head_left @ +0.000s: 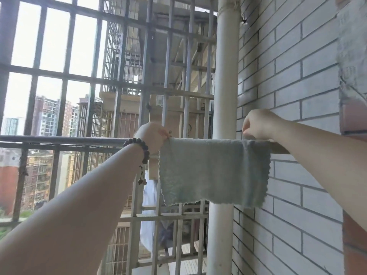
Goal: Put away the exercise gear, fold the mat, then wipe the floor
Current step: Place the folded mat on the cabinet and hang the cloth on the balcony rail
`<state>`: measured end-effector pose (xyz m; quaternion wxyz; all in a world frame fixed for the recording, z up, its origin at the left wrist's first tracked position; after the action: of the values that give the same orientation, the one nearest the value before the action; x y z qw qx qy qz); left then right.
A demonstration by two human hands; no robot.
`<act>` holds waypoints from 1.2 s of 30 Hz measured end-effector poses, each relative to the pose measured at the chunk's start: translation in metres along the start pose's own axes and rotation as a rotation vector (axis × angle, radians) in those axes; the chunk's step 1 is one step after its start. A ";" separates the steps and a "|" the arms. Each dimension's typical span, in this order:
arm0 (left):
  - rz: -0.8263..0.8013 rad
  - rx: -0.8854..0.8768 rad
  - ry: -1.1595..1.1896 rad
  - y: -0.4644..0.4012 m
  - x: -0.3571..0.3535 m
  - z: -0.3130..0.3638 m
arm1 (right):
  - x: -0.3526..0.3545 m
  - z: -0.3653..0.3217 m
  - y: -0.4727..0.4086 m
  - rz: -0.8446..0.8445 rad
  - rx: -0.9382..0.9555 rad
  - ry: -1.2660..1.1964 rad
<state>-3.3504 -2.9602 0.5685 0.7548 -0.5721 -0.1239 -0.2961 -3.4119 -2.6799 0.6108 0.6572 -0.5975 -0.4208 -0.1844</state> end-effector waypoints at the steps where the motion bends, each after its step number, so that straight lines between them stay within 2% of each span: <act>1: 0.009 -0.008 -0.010 0.001 0.001 -0.002 | 0.006 0.000 0.001 0.022 0.011 -0.023; 3: 0.023 -0.022 0.016 0.002 0.003 -0.006 | 0.015 -0.001 0.008 0.000 0.052 -0.029; 7: 0.031 -0.030 0.029 0.000 0.003 -0.007 | 0.007 0.004 0.017 -0.189 0.050 -0.005; 11: 0.075 -0.039 -0.077 -0.005 0.004 0.003 | 0.006 0.010 0.013 -0.083 0.043 -0.061; 16: 0.132 0.028 -0.102 -0.019 0.009 0.001 | 0.011 0.018 0.011 0.142 0.005 -0.216; 19: 0.146 -0.019 -0.089 -0.022 0.013 0.012 | 0.010 0.023 0.013 0.124 -0.008 -0.232; 21: 0.042 -0.108 -0.016 -0.022 0.006 0.021 | 0.012 0.022 0.016 0.079 0.020 -0.204; 23: -0.129 -0.189 0.006 -0.014 -0.003 0.032 | 0.013 0.022 0.020 0.033 0.040 -0.222; 25: -0.223 -0.214 -0.004 -0.012 -0.012 0.033 | 0.012 0.020 0.022 0.002 0.055 -0.237; 31: -0.068 -0.219 -0.034 -0.014 -0.013 0.035 | 0.002 0.012 0.026 0.025 0.159 -0.184; 36: -0.038 -0.191 -0.044 -0.019 -0.016 0.030 | 0.000 0.013 0.022 0.132 0.097 -0.176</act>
<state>-3.3699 -2.9304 0.5847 0.6883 -0.6453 -0.1223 -0.3081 -3.3998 -2.6630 0.5960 0.6565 -0.6053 -0.4452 -0.0671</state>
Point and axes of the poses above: each hand's wrist, its own y-axis away from the middle knuckle, its own x-axis out of the back of the hand, z = x × y, the point moved 7 cm from there along -y, towards the middle knuckle, and after that the axes turned 8 degrees about -x, right-handed, at the moved point
